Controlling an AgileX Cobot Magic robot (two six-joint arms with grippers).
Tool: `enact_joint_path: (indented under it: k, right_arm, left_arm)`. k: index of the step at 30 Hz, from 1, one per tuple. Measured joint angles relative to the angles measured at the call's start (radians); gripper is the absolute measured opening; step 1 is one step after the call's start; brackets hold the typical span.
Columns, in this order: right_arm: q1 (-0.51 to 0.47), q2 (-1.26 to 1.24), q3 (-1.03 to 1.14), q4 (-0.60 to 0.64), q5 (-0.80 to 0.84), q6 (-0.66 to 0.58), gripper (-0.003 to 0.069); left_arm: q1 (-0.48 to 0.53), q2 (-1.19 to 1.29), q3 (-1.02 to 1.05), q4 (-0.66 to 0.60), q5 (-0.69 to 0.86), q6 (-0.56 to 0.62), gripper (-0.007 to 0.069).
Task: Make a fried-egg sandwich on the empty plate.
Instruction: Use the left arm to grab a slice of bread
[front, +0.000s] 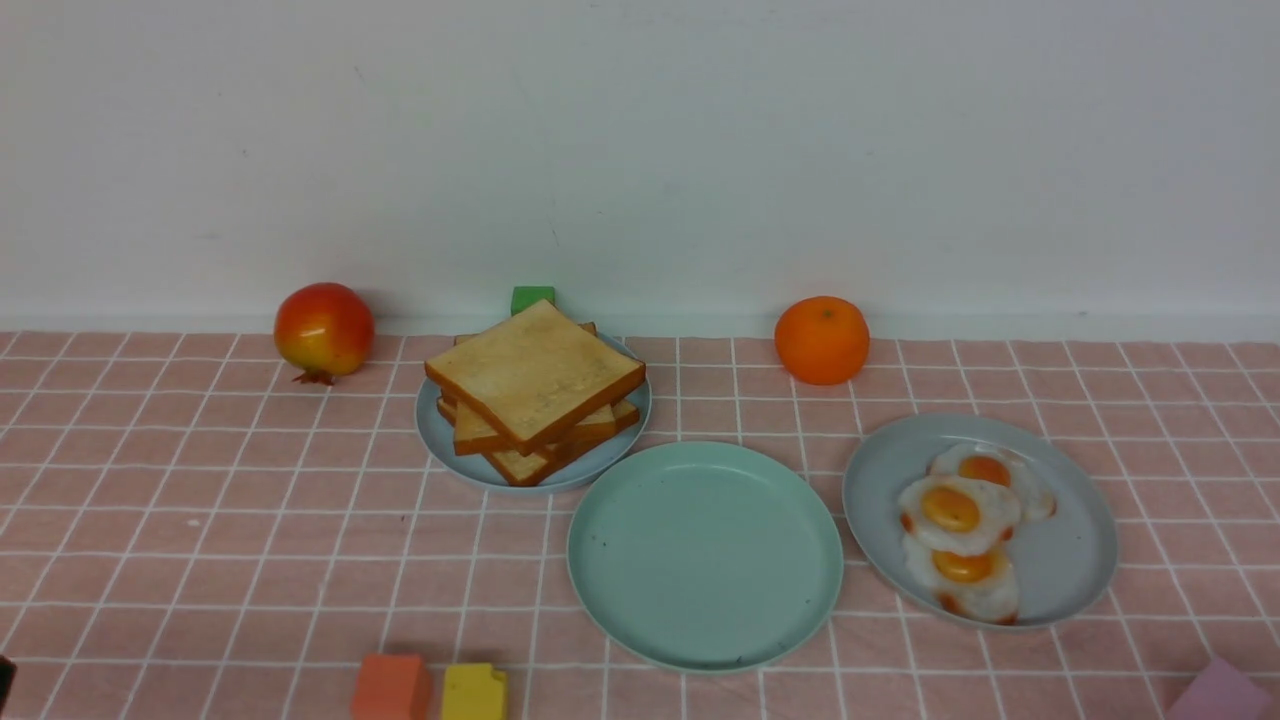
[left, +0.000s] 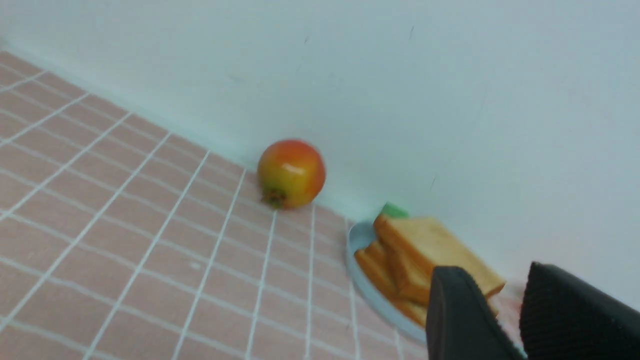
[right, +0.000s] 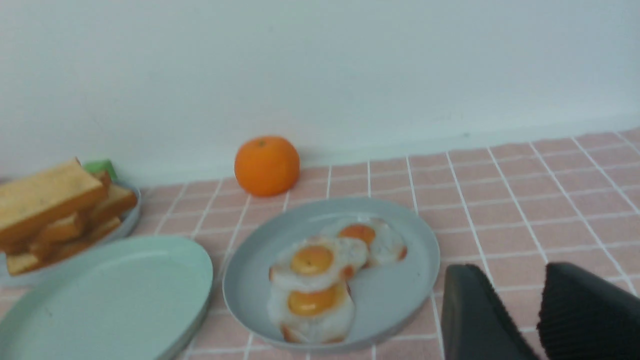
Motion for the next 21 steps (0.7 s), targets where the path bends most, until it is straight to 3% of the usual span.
enact_joint_path:
  k: [9,14,17,21]
  right_arm:
    - [0.0,0.0,0.0,0.023,-0.114,0.068,0.0242]
    - [0.0,0.0,-0.013,0.091,-0.27,0.119,0.0242]
    - [0.0,0.015,-0.09,0.119,-0.254,0.126,0.0242]
    - [0.0,0.076,-0.223,0.128,-0.156,0.127,0.0242]
  left_arm:
    - [0.0,0.0,-0.021,-0.008,-0.095,-0.008,0.0241]
    - [0.0,0.026,-0.19,-0.014,-0.096,-0.01,0.0241]
    - [0.0,0.122,-0.313,-0.052,-0.088,-0.01,0.0241]
    - [0.0,0.27,-0.489,-0.077,0.04,-0.01,0.0241]
